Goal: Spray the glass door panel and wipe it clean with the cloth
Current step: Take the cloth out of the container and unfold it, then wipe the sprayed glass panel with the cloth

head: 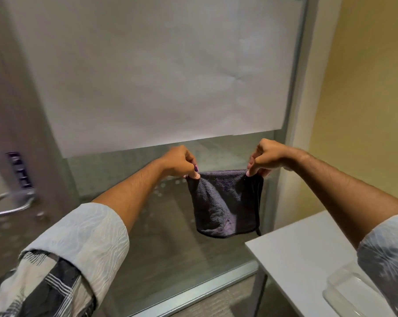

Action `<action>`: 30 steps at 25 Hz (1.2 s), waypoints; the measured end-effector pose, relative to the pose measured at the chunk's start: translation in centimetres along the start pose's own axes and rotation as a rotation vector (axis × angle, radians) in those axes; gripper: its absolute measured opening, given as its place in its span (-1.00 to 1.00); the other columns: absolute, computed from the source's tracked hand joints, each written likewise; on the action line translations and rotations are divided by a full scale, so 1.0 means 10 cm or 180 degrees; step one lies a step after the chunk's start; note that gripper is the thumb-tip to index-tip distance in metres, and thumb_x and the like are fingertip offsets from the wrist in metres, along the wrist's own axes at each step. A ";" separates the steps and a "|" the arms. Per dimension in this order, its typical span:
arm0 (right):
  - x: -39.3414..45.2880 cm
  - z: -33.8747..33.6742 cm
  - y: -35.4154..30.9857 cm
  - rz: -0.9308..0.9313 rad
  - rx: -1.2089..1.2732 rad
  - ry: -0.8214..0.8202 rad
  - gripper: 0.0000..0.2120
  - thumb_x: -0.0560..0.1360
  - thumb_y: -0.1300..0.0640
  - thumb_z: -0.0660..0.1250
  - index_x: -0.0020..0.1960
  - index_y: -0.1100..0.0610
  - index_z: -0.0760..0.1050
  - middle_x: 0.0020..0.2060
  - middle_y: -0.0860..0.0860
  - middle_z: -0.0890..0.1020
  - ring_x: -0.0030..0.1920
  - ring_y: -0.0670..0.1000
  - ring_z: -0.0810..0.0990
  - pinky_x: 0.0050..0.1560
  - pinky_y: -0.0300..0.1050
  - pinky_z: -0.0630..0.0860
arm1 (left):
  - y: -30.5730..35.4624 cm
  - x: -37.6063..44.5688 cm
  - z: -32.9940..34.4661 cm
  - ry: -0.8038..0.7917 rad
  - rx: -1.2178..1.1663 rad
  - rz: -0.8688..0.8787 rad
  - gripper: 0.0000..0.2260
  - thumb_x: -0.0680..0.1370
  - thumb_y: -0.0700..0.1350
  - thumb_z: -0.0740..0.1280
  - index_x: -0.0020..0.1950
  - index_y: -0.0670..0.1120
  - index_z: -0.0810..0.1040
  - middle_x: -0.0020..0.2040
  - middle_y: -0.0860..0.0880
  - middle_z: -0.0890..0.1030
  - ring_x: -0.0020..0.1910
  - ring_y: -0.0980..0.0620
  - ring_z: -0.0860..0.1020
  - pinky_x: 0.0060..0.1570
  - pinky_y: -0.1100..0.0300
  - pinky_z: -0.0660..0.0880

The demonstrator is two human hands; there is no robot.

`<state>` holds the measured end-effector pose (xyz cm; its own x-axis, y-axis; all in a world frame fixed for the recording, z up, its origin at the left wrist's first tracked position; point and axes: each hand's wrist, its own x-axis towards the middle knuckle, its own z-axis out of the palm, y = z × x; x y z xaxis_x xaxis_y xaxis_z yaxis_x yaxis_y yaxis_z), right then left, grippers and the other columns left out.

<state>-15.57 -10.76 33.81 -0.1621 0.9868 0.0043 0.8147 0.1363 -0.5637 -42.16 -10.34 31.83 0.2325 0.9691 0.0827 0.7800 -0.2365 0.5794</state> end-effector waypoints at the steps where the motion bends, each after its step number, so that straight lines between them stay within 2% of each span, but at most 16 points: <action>1: 0.04 0.12 -0.20 -0.0112 -0.0002 -0.0064 -0.92 0.32 0.33 0.55 -0.25 0.24 0.66 -0.32 0.13 0.68 -0.29 0.04 0.67 -0.16 -0.05 0.68 | -0.17 -0.15 -0.13 0.0078 -0.0032 -0.0111 -0.90 0.38 -0.25 0.53 -0.15 -0.21 0.69 -0.24 -0.09 0.65 -0.23 0.03 0.57 -0.22 0.14 0.59; 5: 0.06 0.63 -1.03 -0.0525 0.0051 -0.0269 -0.87 0.33 0.32 0.55 -0.13 0.30 0.68 -0.25 0.16 0.71 -0.27 0.03 0.69 -0.27 -0.15 0.66 | -0.78 -0.84 -0.68 0.0446 -0.0077 -0.0476 -0.91 0.38 -0.27 0.52 -0.14 -0.21 0.69 -0.26 -0.06 0.64 -0.20 0.04 0.58 -0.26 0.25 0.52; 8: -0.04 1.02 -1.70 -0.0835 0.0133 -0.0312 -0.87 0.32 0.32 0.56 -0.14 0.27 0.70 -0.27 0.13 0.72 -0.24 0.05 0.70 -0.23 -0.14 0.67 | -1.17 -1.45 -1.11 0.0733 0.0088 -0.0657 -0.93 0.38 -0.24 0.53 -0.17 -0.16 0.70 -0.29 -0.04 0.64 -0.27 0.09 0.57 -0.31 0.30 0.48; 12: -0.20 1.53 -2.56 -0.1189 0.0127 -0.0435 -0.91 0.31 0.30 0.55 -0.18 0.23 0.71 -0.33 0.09 0.70 -0.28 0.03 0.68 -0.26 -0.18 0.66 | -1.65 -2.27 -1.64 0.1036 0.0277 -0.0821 -0.93 0.36 -0.22 0.55 -0.21 -0.12 0.70 -0.34 -0.03 0.62 -0.30 0.07 0.57 -0.28 0.25 0.56; 17: -0.36 2.22 -3.62 -0.1658 0.0189 -0.0640 -0.92 0.29 0.30 0.56 -0.23 0.22 0.71 -0.37 0.10 0.67 -0.33 0.01 0.63 -0.30 -0.18 0.62 | -2.18 -3.27 -2.22 0.1324 0.0591 -0.1237 -0.90 0.39 -0.19 0.53 -0.12 -0.13 0.69 -0.42 0.03 0.50 -0.41 0.13 0.47 -0.47 0.38 0.37; 20: -0.46 2.60 -4.24 -0.1939 0.0201 -0.0768 -0.92 0.30 0.30 0.56 -0.22 0.25 0.70 -0.41 0.09 0.65 -0.38 -0.01 0.60 -0.30 -0.15 0.64 | -2.44 -3.82 -2.53 0.1555 0.0770 -0.1436 -0.93 0.39 -0.19 0.52 -0.16 -0.08 0.69 -0.47 0.07 0.43 -0.46 0.18 0.38 -0.55 0.46 0.26; 23: -0.54 2.94 -4.87 -0.2280 0.0236 -0.0933 -0.94 0.31 0.31 0.56 -0.26 0.23 0.70 -0.38 0.14 0.65 -0.38 0.01 0.59 -0.28 -0.11 0.64 | -2.69 -4.33 -2.84 0.1847 0.0873 -0.1618 -0.94 0.39 -0.18 0.52 -0.17 -0.08 0.69 -0.47 0.08 0.44 -0.45 0.19 0.39 -0.52 0.47 0.28; 26: -0.55 3.25 -5.39 -0.2479 0.0274 -0.1091 -0.94 0.32 0.31 0.55 -0.25 0.22 0.69 -0.37 0.15 0.64 -0.38 0.01 0.58 -0.38 -0.18 0.59 | -2.92 -4.68 -3.10 0.2060 0.1039 -0.1805 -0.93 0.40 -0.17 0.52 -0.15 -0.09 0.70 -0.46 0.07 0.45 -0.44 0.19 0.40 -0.51 0.47 0.29; 30: -0.49 3.61 -6.04 -0.2733 0.0331 -0.1206 -0.93 0.33 0.31 0.55 -0.20 0.25 0.69 -0.37 0.11 0.63 -0.34 0.00 0.59 -0.36 -0.20 0.62 | -3.26 -5.00 -3.45 0.2283 0.1135 -0.1980 -0.93 0.41 -0.18 0.51 -0.13 -0.12 0.70 -0.47 0.08 0.44 -0.45 0.18 0.40 -0.42 0.41 0.34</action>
<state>-84.09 -26.98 38.03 -0.8688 0.4557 0.1939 0.2817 0.7768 -0.5632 -99.27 -48.68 36.72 -0.5863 0.7133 0.3840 0.7990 0.4309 0.4195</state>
